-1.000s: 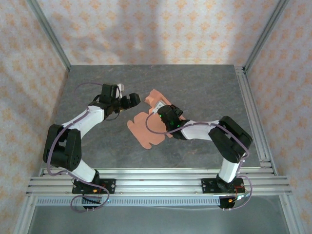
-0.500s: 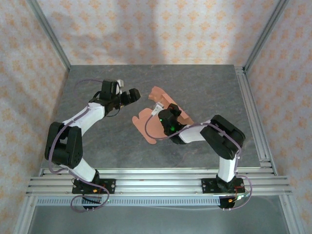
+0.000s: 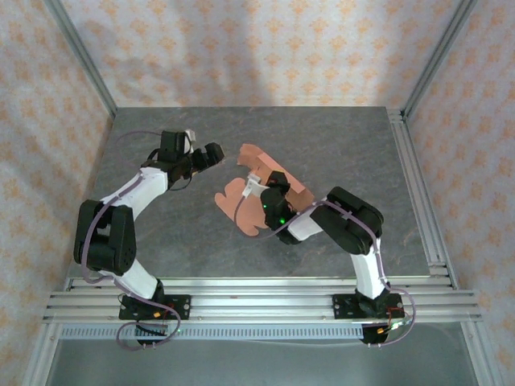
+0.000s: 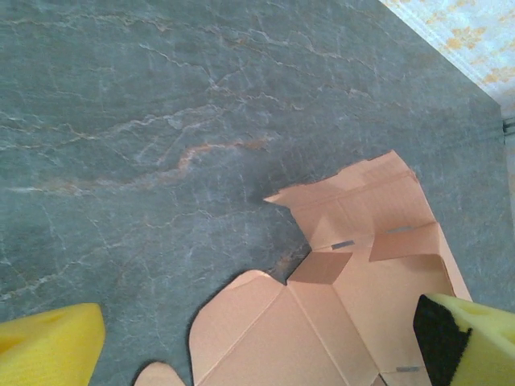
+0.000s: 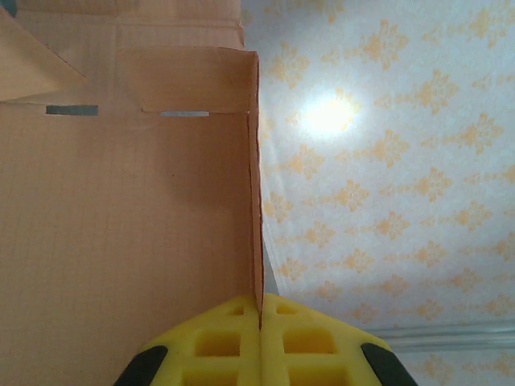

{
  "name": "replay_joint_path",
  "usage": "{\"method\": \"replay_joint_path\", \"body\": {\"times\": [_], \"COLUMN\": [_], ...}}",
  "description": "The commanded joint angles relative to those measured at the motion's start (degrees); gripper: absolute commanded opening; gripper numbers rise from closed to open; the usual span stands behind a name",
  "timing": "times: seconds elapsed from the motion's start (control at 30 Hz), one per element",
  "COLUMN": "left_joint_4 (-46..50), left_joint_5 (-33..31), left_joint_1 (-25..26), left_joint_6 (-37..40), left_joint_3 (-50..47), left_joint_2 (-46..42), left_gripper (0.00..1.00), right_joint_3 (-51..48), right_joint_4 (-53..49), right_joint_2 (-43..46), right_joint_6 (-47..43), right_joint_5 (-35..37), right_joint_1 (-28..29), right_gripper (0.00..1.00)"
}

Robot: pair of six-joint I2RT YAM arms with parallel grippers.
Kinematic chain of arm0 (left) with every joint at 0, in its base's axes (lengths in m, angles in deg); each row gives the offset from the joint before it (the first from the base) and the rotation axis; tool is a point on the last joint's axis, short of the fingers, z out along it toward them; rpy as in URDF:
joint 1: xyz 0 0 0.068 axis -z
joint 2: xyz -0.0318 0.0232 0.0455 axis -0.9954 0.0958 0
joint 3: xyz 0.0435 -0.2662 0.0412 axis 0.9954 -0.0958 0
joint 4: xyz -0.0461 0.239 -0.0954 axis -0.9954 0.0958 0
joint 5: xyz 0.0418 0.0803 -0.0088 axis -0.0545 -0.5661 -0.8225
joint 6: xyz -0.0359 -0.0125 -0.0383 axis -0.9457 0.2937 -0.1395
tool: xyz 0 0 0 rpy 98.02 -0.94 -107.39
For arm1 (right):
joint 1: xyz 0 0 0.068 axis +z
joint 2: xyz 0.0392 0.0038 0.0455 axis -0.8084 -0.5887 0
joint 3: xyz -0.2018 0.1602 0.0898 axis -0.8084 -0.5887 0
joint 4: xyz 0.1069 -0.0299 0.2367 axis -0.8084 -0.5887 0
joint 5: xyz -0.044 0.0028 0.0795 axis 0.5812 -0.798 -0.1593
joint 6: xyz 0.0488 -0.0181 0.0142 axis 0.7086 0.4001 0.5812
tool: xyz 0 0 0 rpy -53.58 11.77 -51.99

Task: Fold the paper box

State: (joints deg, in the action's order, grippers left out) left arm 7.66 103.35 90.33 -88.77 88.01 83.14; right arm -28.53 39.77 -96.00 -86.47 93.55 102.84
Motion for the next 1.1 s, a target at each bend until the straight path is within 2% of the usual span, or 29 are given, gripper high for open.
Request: {"method": "replay_joint_path", "body": {"times": [0.0,0.2,0.53,0.7,0.87,1.0,1.07], "left_joint_4": [1.11,1.02,0.11,2.58,6.74,11.68,14.66], "left_joint_5": [-1.01,-0.87,0.75,0.31,2.07,8.83,11.41], "left_joint_1": [-1.71,-2.99,-4.86,-4.86,-4.86,-4.61,-4.03], "left_joint_6": [0.19,3.91,2.88,5.64,9.54,14.05,16.86], "left_joint_3": [-1.12,-1.10,3.91,9.13,18.89,28.63,33.34], "left_joint_2": [-0.95,-0.13,5.76,10.61,20.75,29.31,32.56], "left_gripper": [1.00,1.00,1.00,1.00,0.87,0.79,0.71], "right_joint_3": [1.29,1.89,0.11,-1.25,-2.05,-1.87,-1.74], "right_joint_4": [5.37,12.55,14.56,13.73,12.08,11.71,11.41], "right_joint_2": [-1.82,-4.75,-4.71,-4.14,-2.97,-2.87,-2.87], "right_joint_6": [-2.26,-6.58,-7.61,-6.08,-4.21,-3.88,-3.68], "right_joint_5": [-2.71,-3.97,-3.41,-3.86,-4.02,-4.02,-4.21], "right_joint_1": [0.93,1.28,1.63,1.67,1.81,1.81,1.81], "right_gripper": [0.00,0.00,0.00,0.00,0.00,0.00,0.00]}}
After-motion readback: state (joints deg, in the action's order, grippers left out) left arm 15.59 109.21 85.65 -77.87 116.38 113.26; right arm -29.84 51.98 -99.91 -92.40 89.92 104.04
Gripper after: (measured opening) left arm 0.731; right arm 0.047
